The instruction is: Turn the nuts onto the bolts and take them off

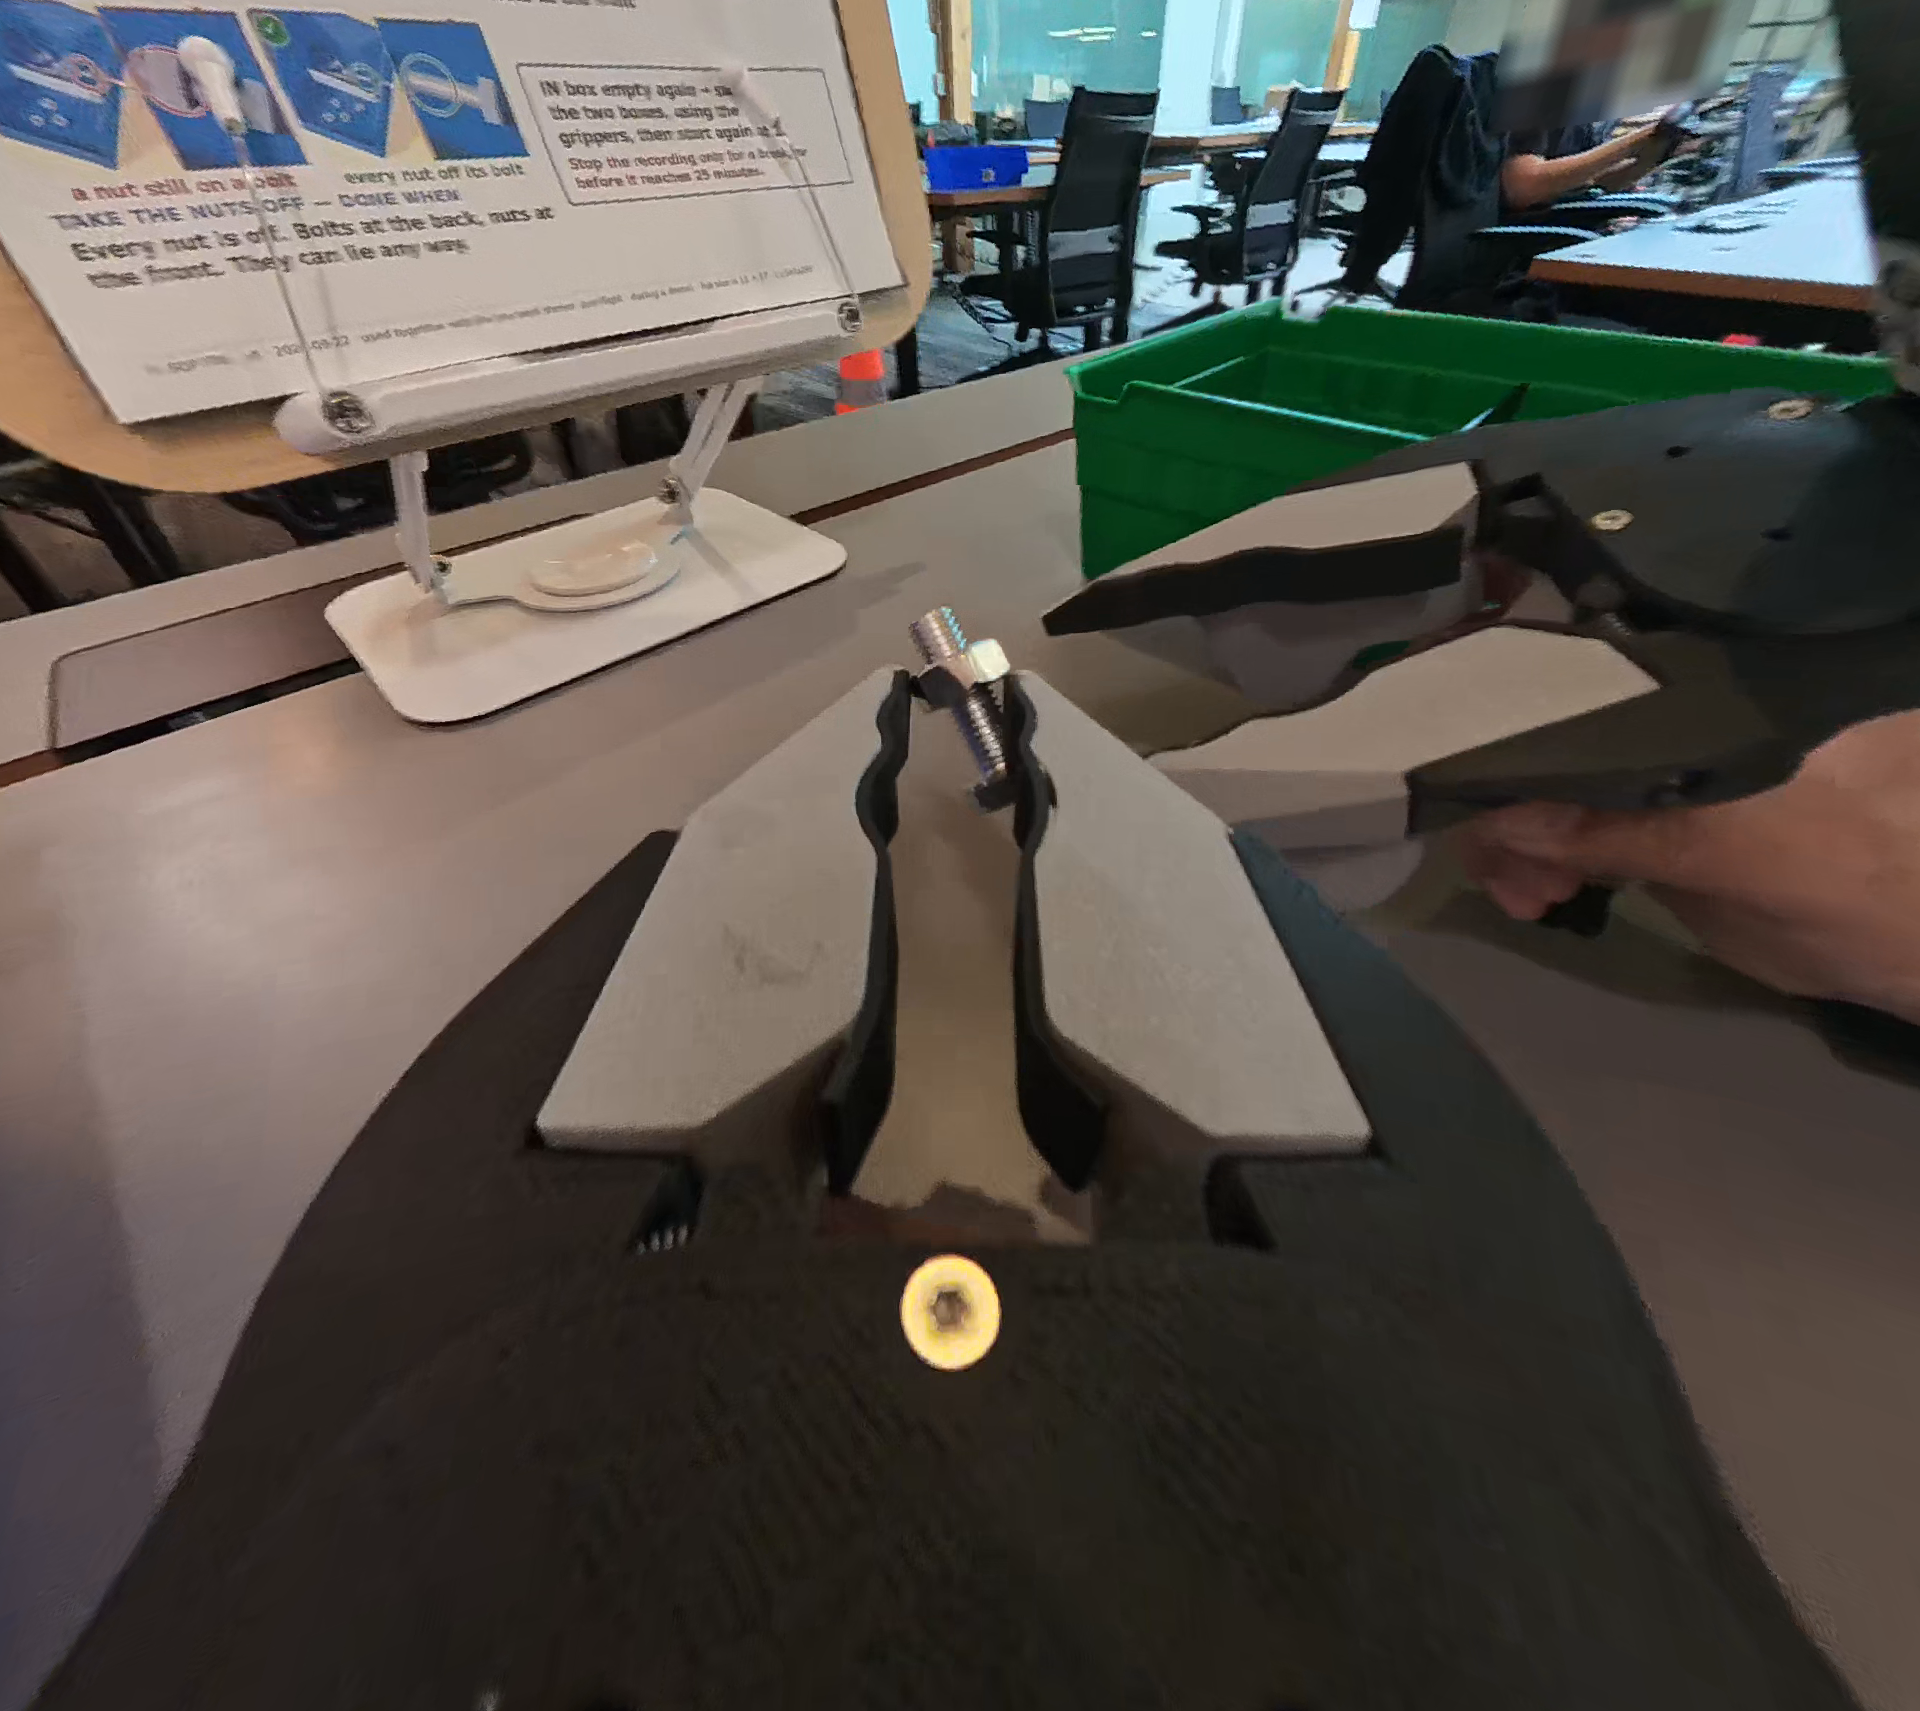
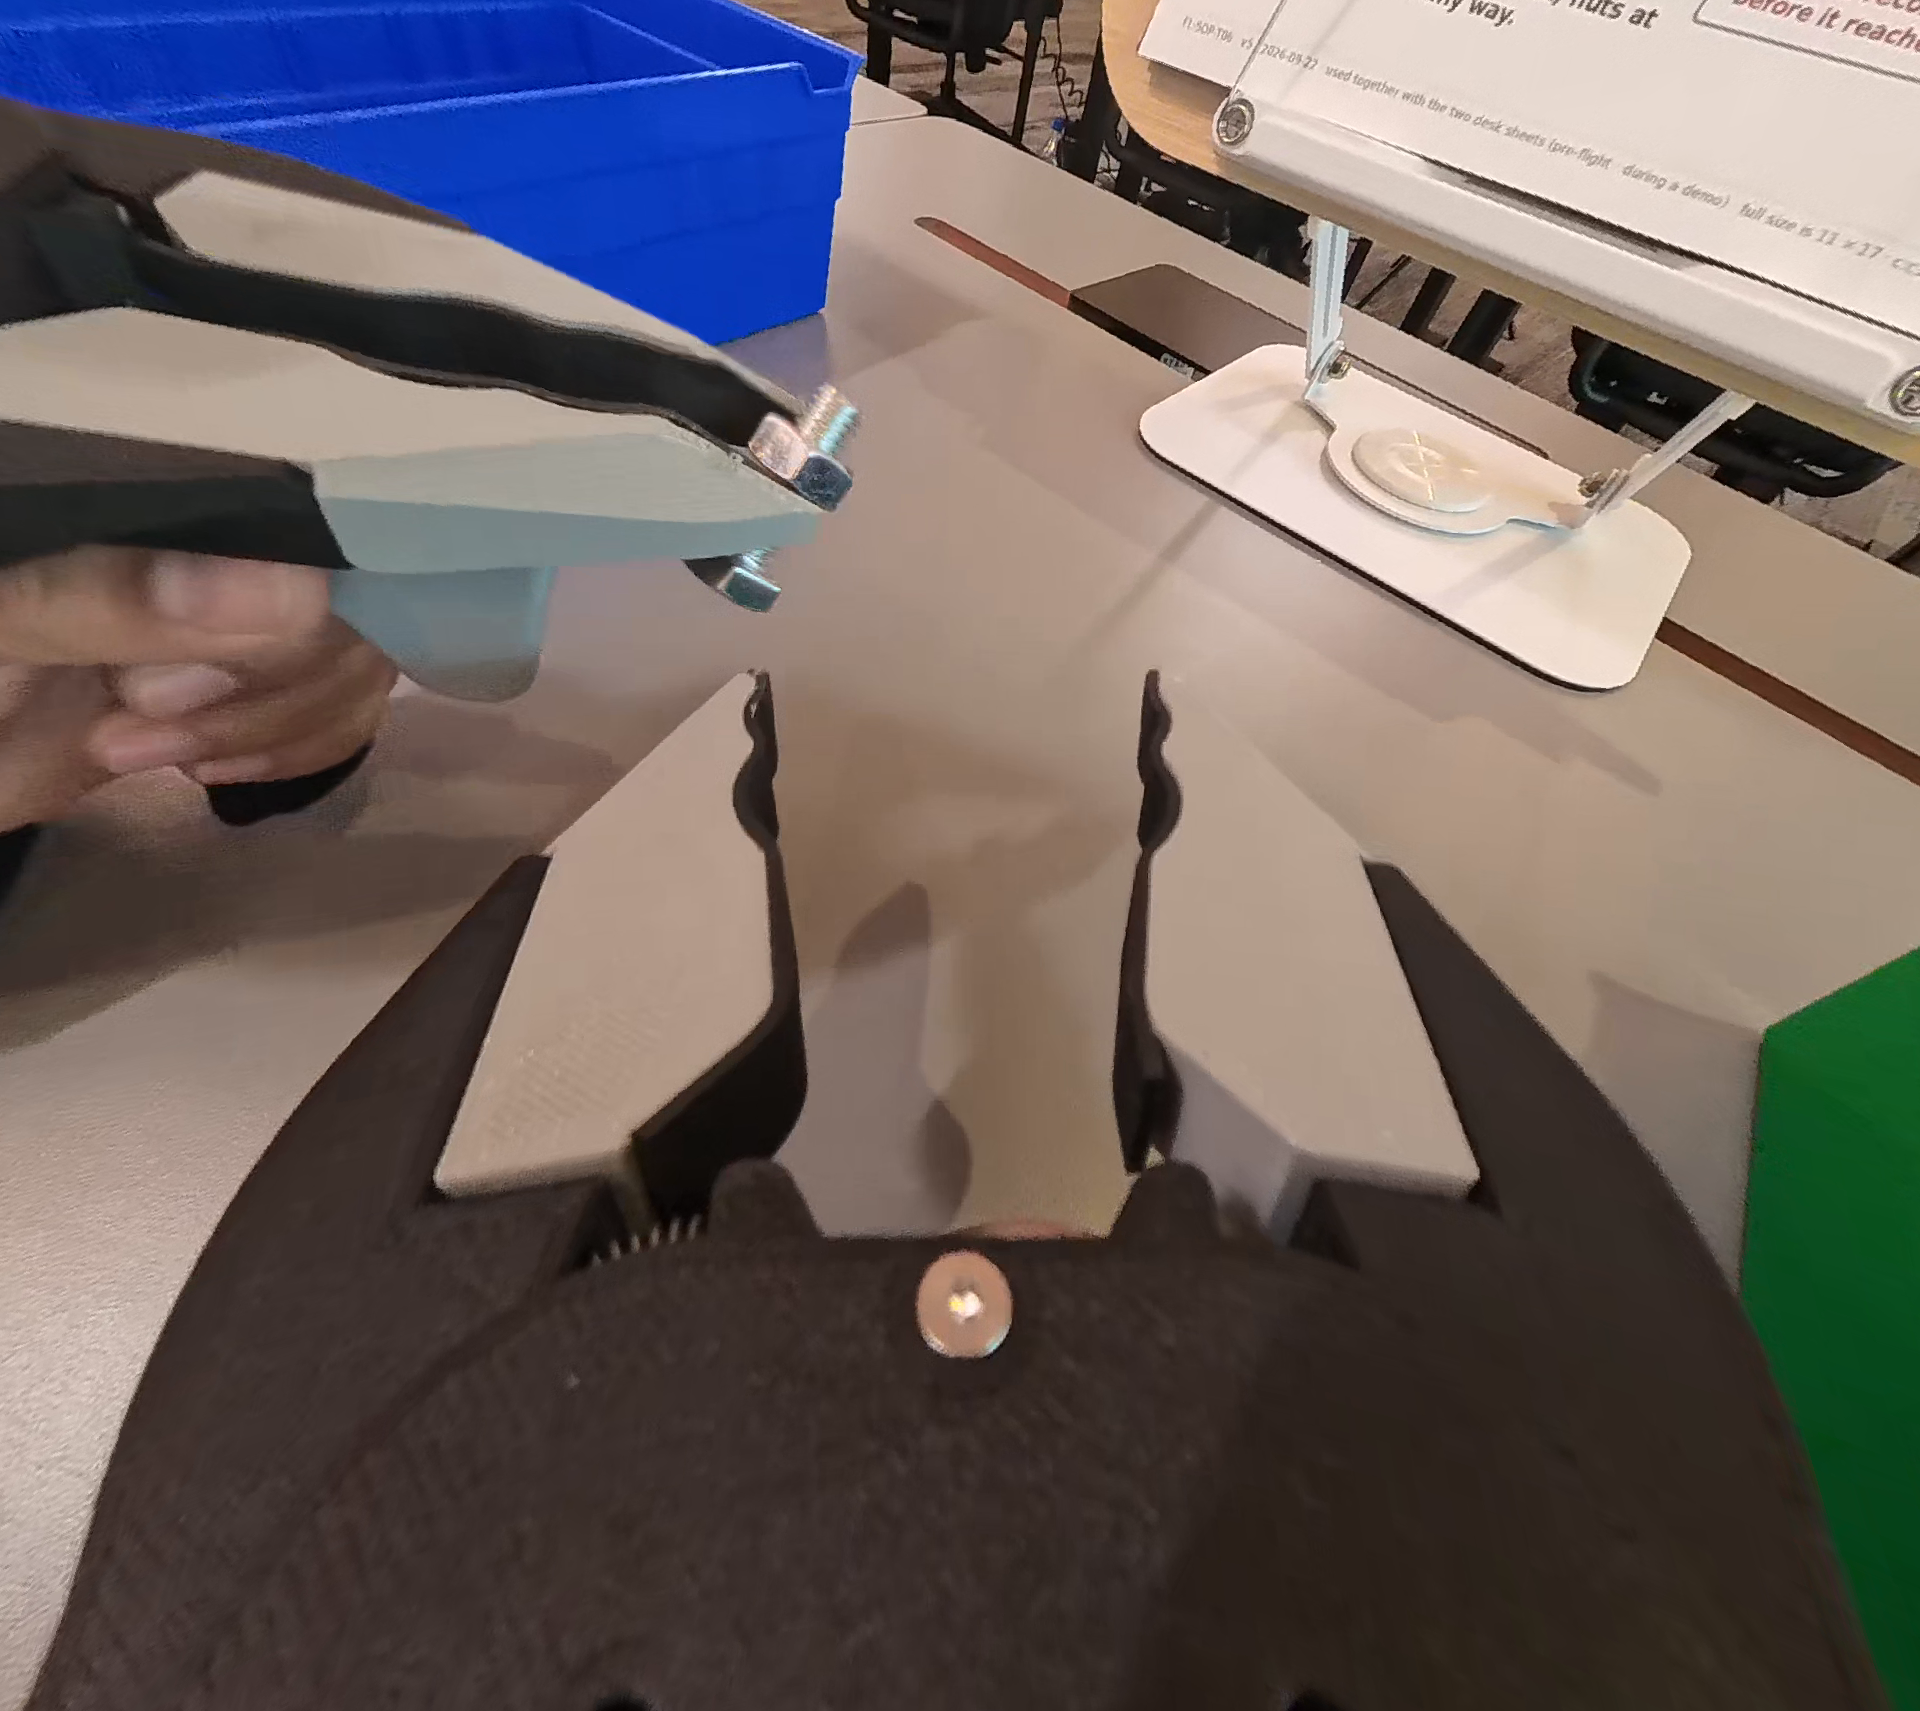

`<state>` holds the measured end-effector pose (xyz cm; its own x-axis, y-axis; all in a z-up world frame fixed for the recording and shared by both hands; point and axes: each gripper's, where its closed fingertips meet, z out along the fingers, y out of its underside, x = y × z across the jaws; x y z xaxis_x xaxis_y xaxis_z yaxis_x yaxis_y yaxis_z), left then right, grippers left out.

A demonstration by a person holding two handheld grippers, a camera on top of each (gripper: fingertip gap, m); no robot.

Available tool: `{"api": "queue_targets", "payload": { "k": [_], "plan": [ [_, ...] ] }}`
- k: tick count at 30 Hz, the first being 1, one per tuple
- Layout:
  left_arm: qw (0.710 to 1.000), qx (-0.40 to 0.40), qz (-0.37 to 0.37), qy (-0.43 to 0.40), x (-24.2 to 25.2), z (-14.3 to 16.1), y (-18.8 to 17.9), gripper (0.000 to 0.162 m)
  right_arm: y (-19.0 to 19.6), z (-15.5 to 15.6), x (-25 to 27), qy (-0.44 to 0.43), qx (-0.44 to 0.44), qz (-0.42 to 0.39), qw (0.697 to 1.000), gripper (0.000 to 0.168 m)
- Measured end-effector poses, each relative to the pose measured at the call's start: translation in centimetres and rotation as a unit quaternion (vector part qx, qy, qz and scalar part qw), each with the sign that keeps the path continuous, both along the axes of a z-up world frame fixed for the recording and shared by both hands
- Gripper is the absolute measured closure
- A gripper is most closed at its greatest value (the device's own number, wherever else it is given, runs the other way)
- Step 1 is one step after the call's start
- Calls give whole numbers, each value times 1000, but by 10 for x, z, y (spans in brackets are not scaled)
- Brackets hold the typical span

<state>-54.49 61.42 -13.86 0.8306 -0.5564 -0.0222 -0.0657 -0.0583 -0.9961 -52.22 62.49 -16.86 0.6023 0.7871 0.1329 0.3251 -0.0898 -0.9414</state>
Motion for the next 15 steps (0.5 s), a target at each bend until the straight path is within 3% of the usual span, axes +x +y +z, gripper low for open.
{"api": "queue_targets", "payload": {
  "k": [4,9,15],
  "plan": [
    [997,28,27,60,-9,-9,3,147,1,3,2,7,-8,0,1000,101],
    [997,37,10,60,-4,-7,-6,147,-4,19,4,56,-22,15,998,105],
    [986,122,-27,115,14,1,-24,147,-37,42,-11,167,-98,140,971,128]
  ]
}}
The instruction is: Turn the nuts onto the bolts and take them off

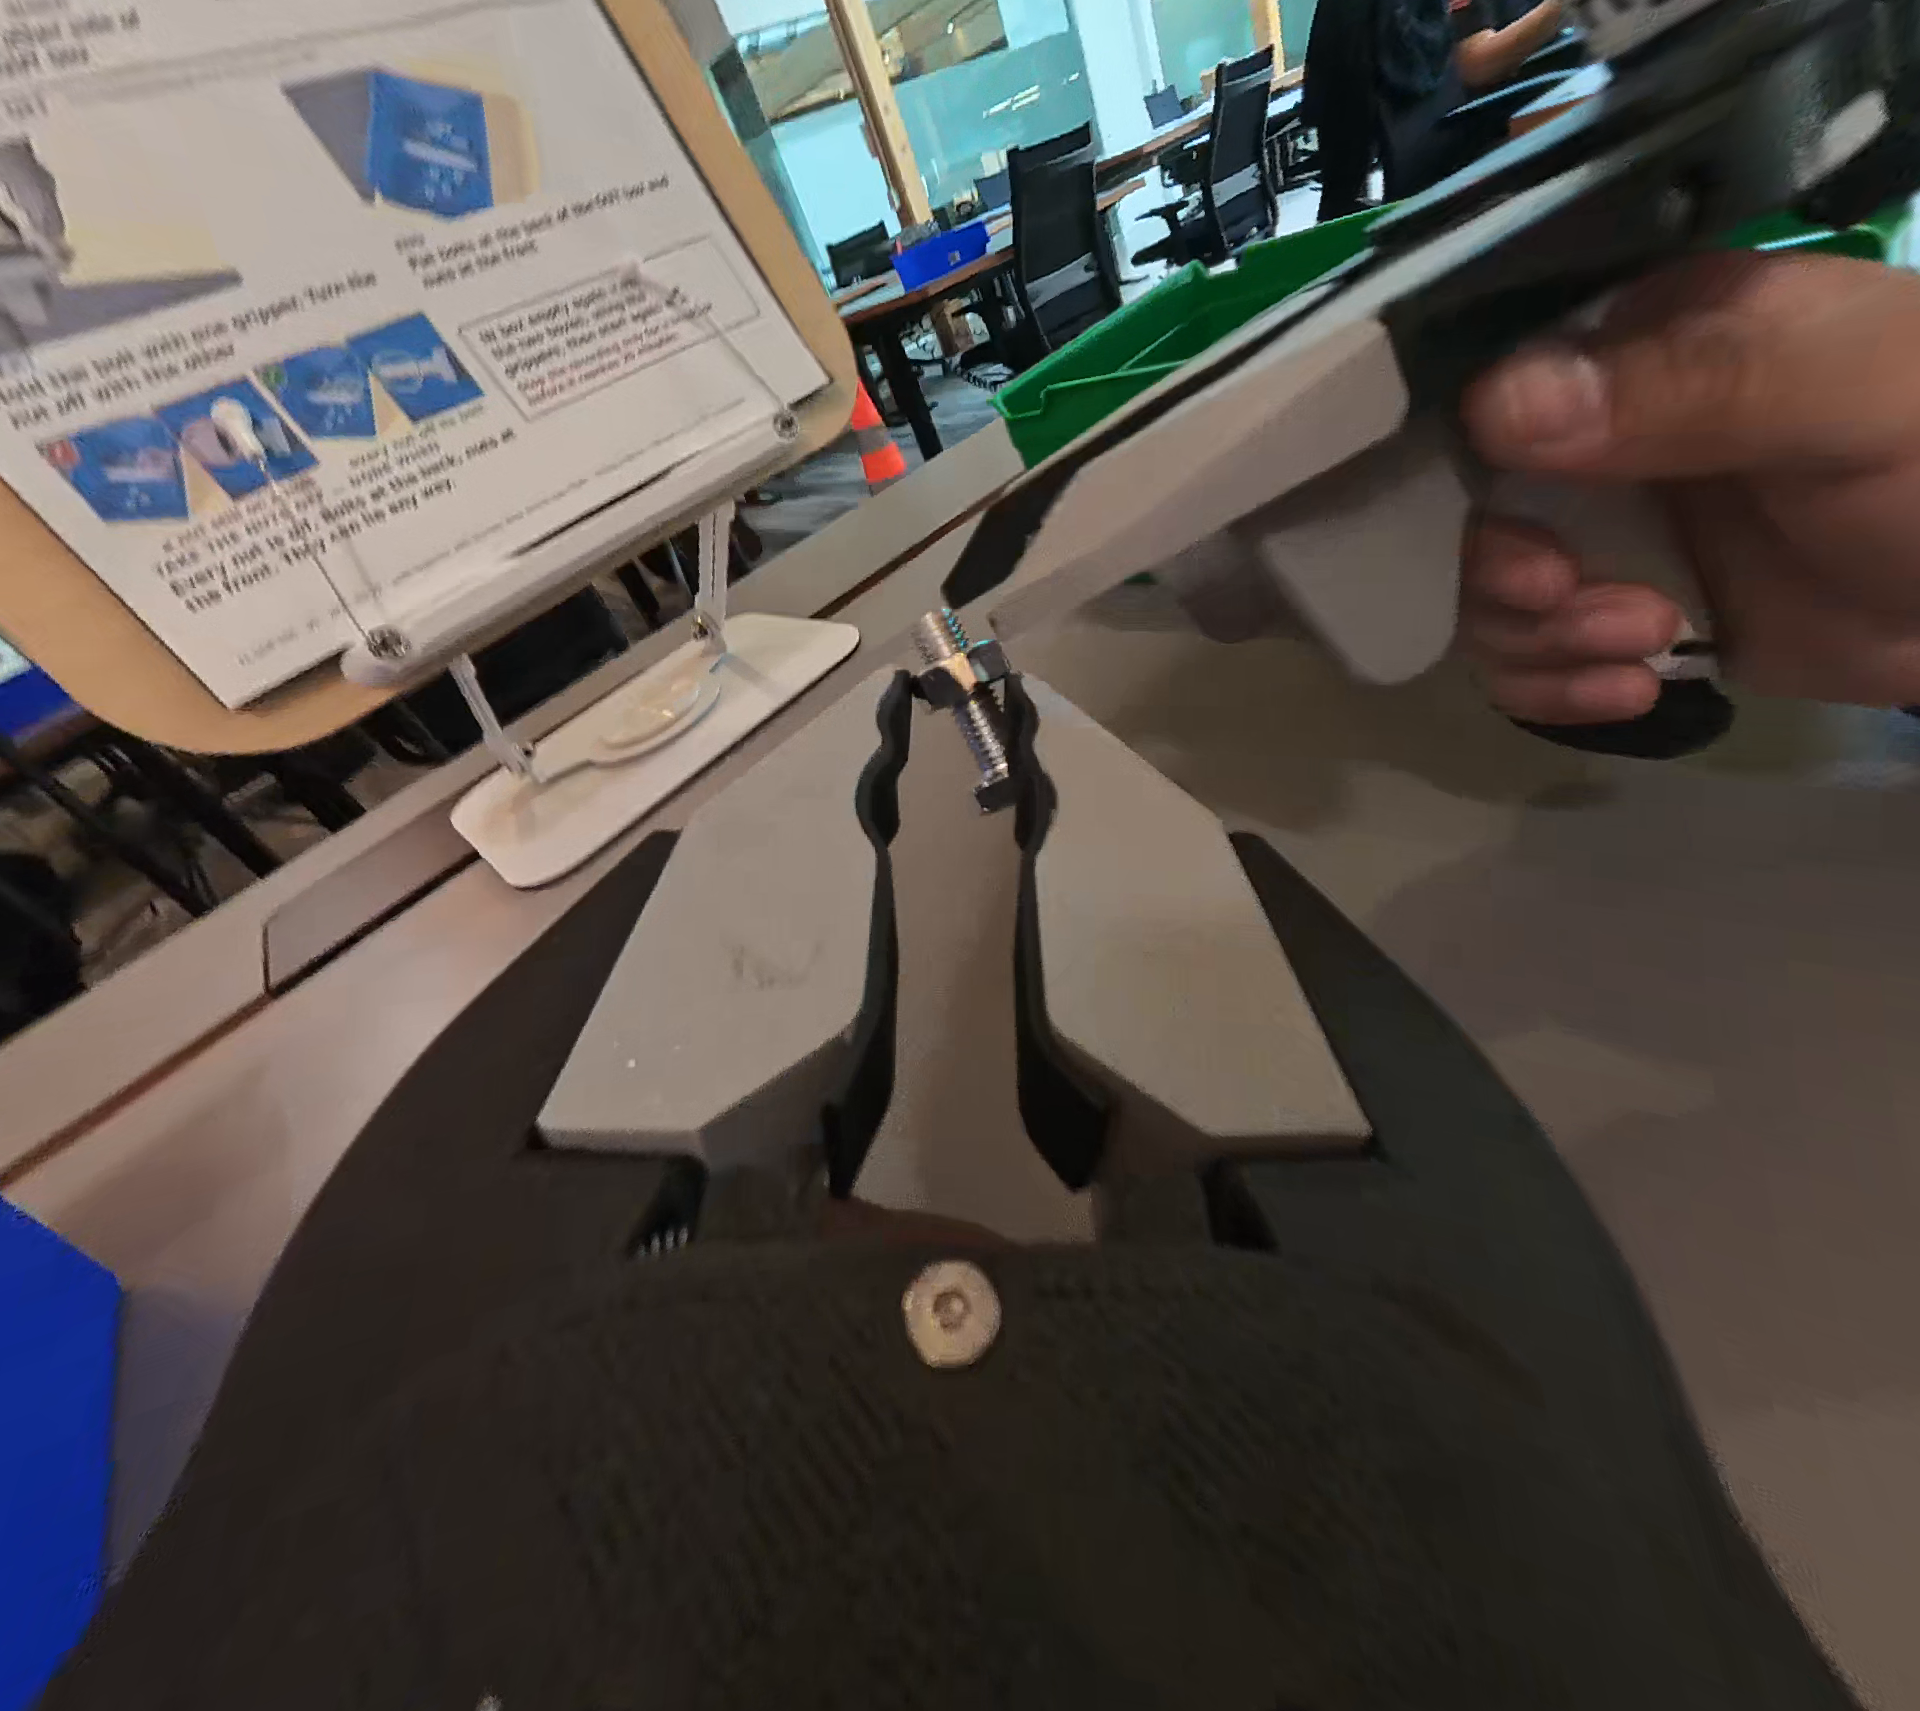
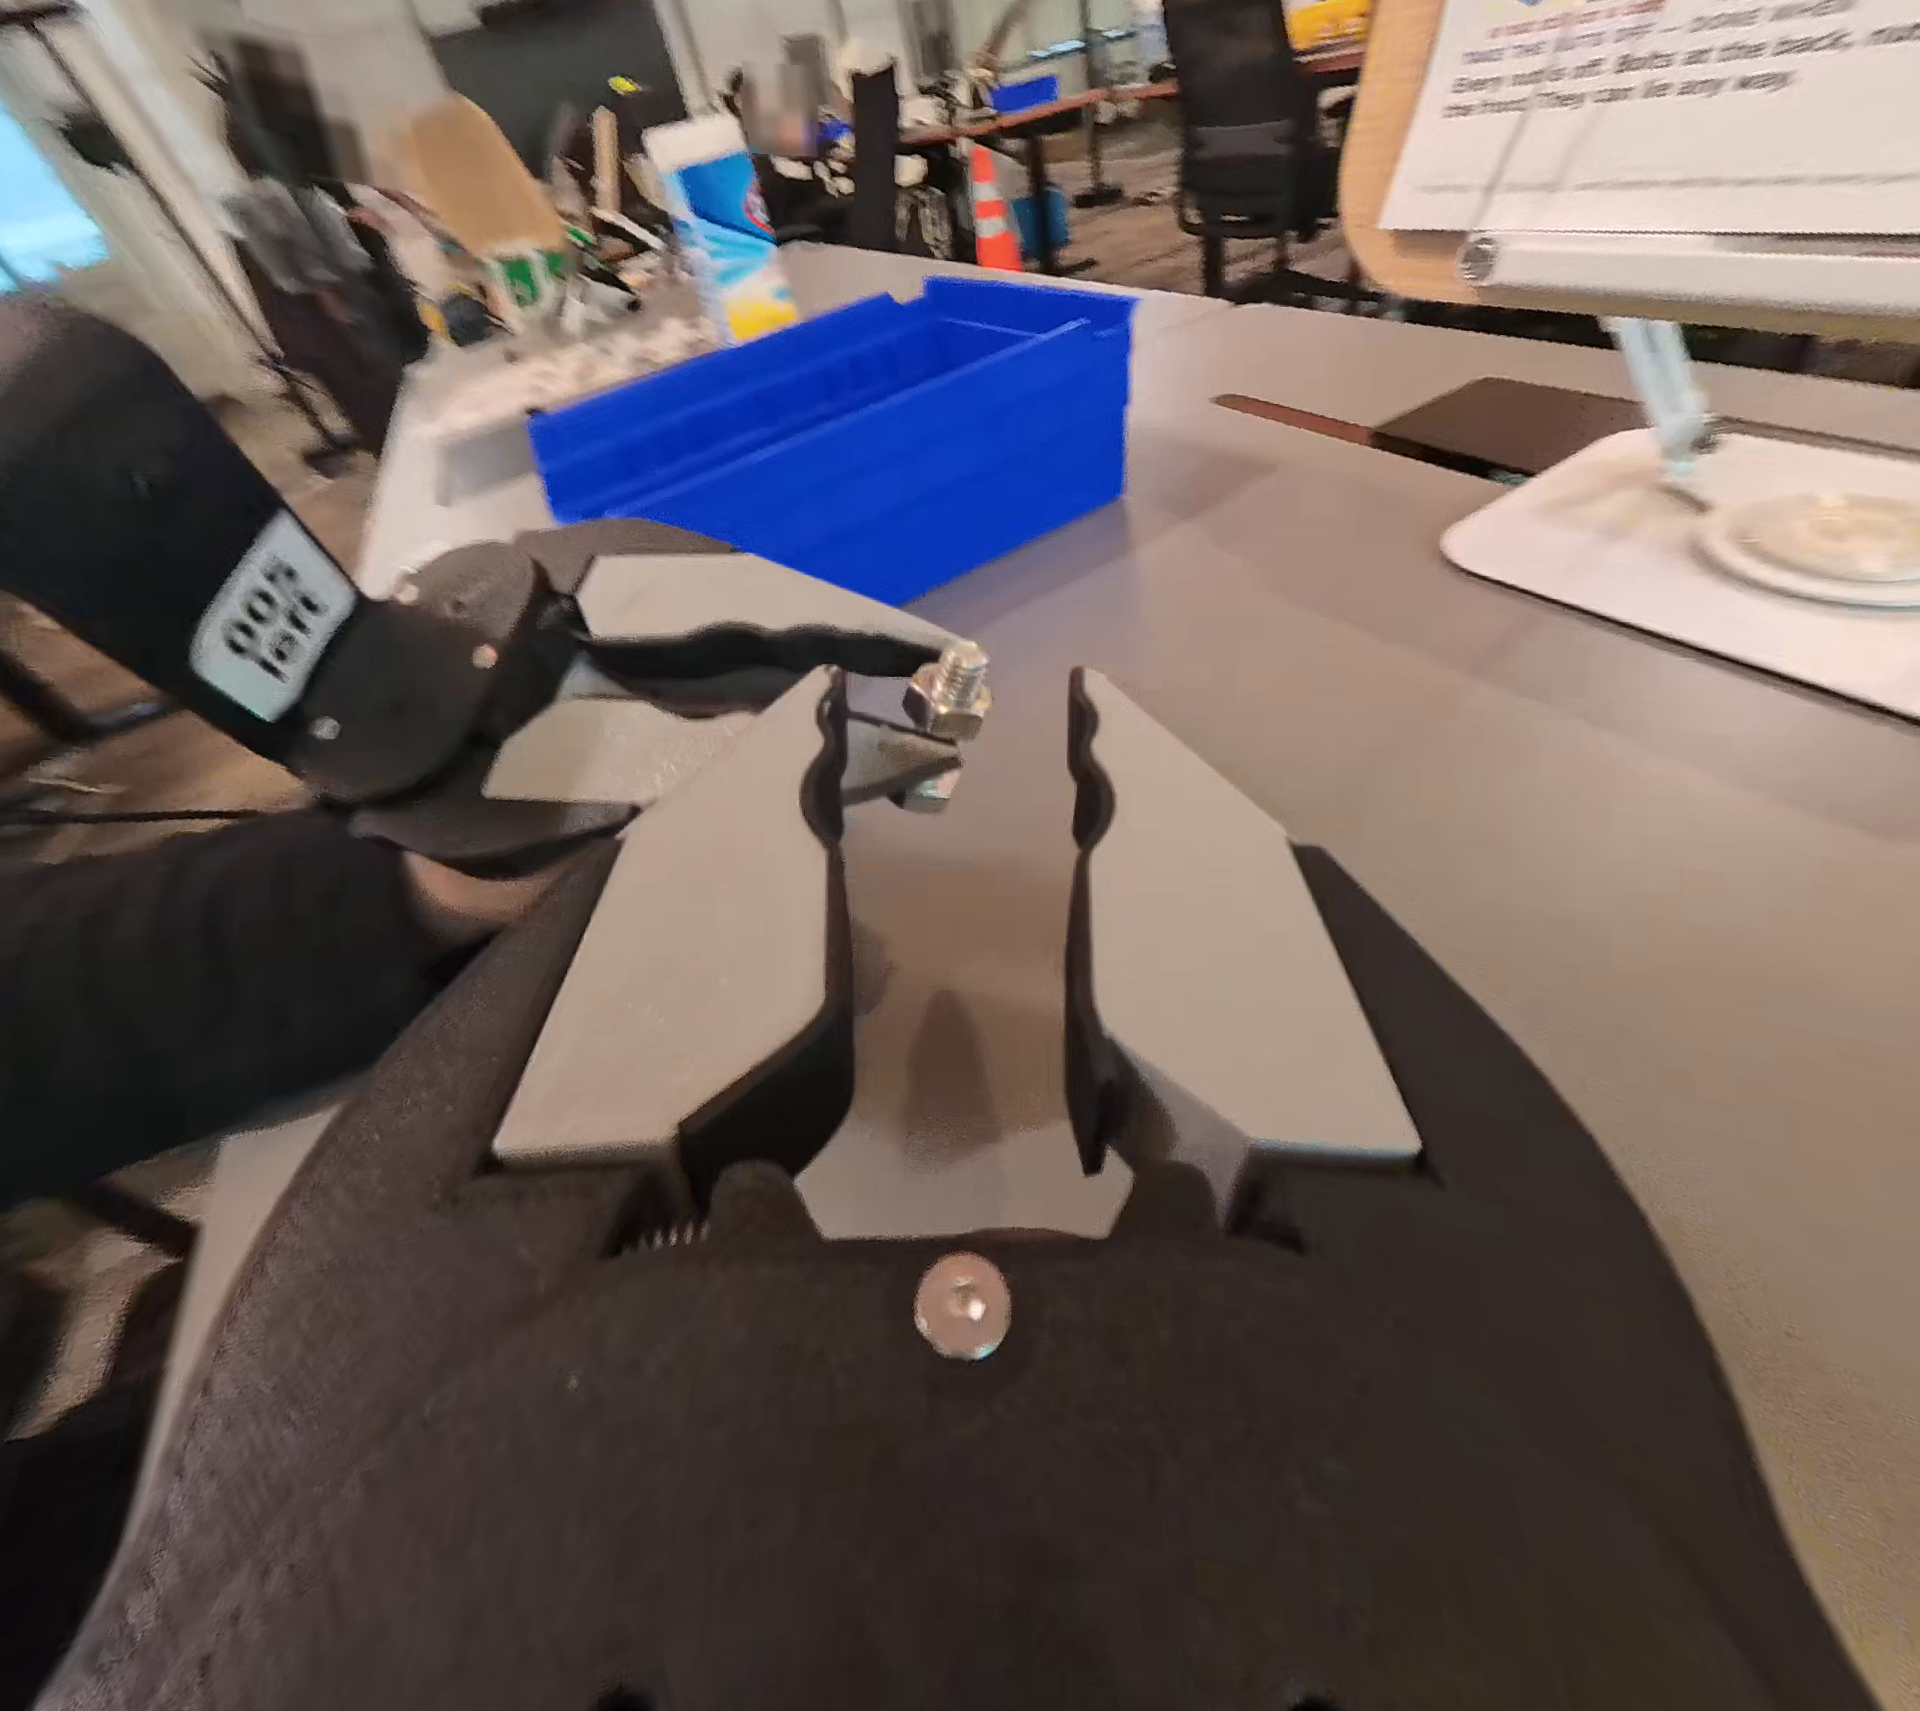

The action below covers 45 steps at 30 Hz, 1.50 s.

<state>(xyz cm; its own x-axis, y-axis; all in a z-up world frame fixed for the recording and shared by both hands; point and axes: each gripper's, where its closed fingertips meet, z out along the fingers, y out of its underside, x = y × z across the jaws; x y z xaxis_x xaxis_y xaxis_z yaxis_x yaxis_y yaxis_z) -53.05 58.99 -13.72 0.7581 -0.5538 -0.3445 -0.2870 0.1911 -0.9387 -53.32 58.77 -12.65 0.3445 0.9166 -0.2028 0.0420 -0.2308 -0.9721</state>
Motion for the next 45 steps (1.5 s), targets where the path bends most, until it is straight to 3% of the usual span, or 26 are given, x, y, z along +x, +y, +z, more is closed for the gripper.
{"api": "queue_targets", "payload": {
  "k": [6,8,9,15,27,45],
  "plan": [
    [997,59,-9,42,9,5,-11,146,-6,-5,-1,5,-59,51,997,123],
    [996,67,-17,53,14,4,-15,147,-10,-5,-3,16,-74,69,995,132],
    [996,71,-11,58,14,4,-14,146,-16,-5,-5,21,-82,89,992,145],
    [994,80,-10,71,15,2,-15,147,-17,-9,-4,23,-115,106,987,151],
    [998,48,-8,46,14,-6,-11,146,-11,-17,-4,-14,-87,71,994,152],
    [1000,15,3,10,7,-6,-4,131,-4,-21,-1,-21,-84,49,995,152]
  ]
}}
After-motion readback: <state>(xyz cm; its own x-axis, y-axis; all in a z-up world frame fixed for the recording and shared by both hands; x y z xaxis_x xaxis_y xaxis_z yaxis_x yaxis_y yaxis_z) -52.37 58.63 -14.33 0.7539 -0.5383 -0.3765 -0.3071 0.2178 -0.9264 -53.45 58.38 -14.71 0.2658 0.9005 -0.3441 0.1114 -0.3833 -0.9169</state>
